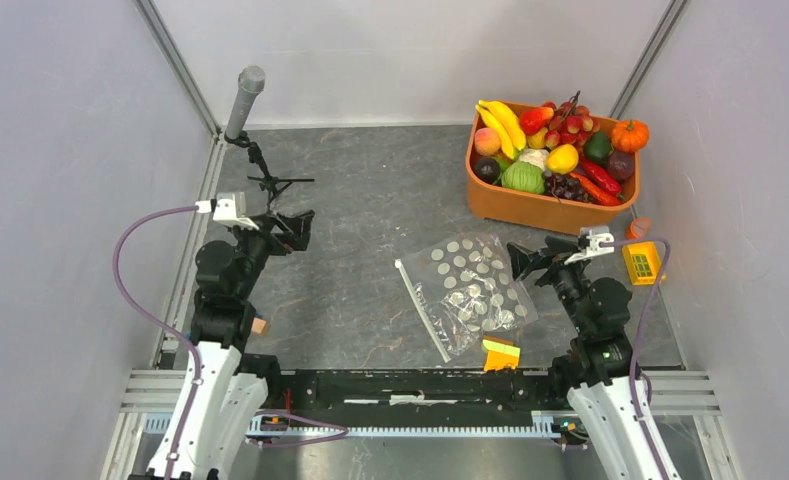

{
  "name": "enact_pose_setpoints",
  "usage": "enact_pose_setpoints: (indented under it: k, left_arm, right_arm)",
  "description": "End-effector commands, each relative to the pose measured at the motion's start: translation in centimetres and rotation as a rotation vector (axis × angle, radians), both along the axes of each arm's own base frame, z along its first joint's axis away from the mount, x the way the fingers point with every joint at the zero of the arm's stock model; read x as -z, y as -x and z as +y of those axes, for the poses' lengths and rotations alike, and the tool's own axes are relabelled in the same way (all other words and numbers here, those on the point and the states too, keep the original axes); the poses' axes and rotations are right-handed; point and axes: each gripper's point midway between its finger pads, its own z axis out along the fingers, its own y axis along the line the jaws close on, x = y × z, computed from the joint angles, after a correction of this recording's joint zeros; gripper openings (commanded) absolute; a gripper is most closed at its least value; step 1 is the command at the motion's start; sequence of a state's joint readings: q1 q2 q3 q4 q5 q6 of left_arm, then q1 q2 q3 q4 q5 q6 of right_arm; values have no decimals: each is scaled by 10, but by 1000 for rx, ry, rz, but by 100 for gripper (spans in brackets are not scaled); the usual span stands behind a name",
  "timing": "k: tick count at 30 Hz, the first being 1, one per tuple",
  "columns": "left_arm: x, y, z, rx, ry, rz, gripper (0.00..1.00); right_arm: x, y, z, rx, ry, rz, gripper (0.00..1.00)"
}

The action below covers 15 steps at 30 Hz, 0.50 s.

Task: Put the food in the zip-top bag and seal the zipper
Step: Pick up the zipper food storage bag at the center of the board.

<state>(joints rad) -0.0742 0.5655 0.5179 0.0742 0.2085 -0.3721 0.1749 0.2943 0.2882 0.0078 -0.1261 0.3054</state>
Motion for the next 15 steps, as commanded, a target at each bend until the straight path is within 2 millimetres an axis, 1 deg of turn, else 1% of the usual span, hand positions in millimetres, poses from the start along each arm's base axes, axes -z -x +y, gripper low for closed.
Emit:
enact_pose_setpoints:
  k: [1, 2, 3, 5, 7, 10, 12, 14, 15]
  left_arm:
    - [-8, -4, 7, -76, 147, 81, 100]
    - [-4, -3, 5, -73, 180, 125, 100]
    - [5, 1, 2, -65, 202, 196, 100]
    - [9, 4, -7, -14, 199, 219, 100]
    - [12, 10, -20, 69, 194, 229, 100]
    - [17, 15, -14, 25, 241, 235, 100]
    - [16, 18, -14, 28, 250, 202, 100]
    - [12, 22, -17, 50, 258, 170, 100]
    - [11, 23, -20, 68, 259, 163, 100]
  right_arm:
    - [-16, 10, 22, -121, -112, -75, 98]
    - [-19, 14, 28, -162, -115, -115, 98]
    - [-20, 18, 35, -206, -121, -146, 98]
    - [-18, 23, 46, -276, -118, -158, 98]
    - [-9, 24, 54, -334, -81, -103, 98]
    - [12, 25, 64, -409, -16, 41, 99]
    - [27, 28, 71, -463, -4, 99, 91]
    - [30, 33, 80, -502, -9, 108, 86]
    - [32, 34, 83, -510, -4, 106, 85]
